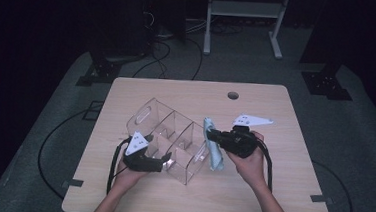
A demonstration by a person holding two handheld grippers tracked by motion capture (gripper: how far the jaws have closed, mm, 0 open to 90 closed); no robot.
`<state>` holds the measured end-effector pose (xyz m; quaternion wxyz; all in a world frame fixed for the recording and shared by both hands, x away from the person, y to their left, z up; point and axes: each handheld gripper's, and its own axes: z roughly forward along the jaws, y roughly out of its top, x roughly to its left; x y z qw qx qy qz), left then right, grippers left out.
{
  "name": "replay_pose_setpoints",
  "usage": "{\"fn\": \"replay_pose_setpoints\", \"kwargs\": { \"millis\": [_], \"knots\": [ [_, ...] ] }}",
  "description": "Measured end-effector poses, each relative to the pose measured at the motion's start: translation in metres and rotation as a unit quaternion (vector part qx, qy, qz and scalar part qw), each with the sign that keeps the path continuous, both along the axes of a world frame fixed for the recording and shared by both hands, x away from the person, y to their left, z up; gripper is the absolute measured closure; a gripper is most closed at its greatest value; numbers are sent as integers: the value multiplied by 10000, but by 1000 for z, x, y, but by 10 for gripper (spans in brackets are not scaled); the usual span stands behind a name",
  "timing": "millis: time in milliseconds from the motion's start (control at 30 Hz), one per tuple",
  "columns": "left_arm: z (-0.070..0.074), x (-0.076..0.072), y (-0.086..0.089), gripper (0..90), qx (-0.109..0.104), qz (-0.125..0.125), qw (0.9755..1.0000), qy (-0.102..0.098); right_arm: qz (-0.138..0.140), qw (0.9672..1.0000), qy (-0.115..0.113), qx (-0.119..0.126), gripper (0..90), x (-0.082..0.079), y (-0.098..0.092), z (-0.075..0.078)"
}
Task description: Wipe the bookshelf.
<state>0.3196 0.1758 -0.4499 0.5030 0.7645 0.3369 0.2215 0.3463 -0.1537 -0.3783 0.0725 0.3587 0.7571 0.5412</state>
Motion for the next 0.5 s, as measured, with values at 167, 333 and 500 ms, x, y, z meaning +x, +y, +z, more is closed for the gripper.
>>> {"fn": "replay_pose_setpoints", "kwargs": {
  "millis": [167,333,500],
  "knots": [
    [-1,0,0,40,-28,7,10000,5,45,10000,73,41,824,-1,2,0],
    [0,0,-1,41,-13,10,10000,-3,-78,10000,20,-21,826,3,1,0],
    [0,1,-1,39,-13,20,10000,-13,-146,9998,4,-101,828,1,3,2]
  ]
}}
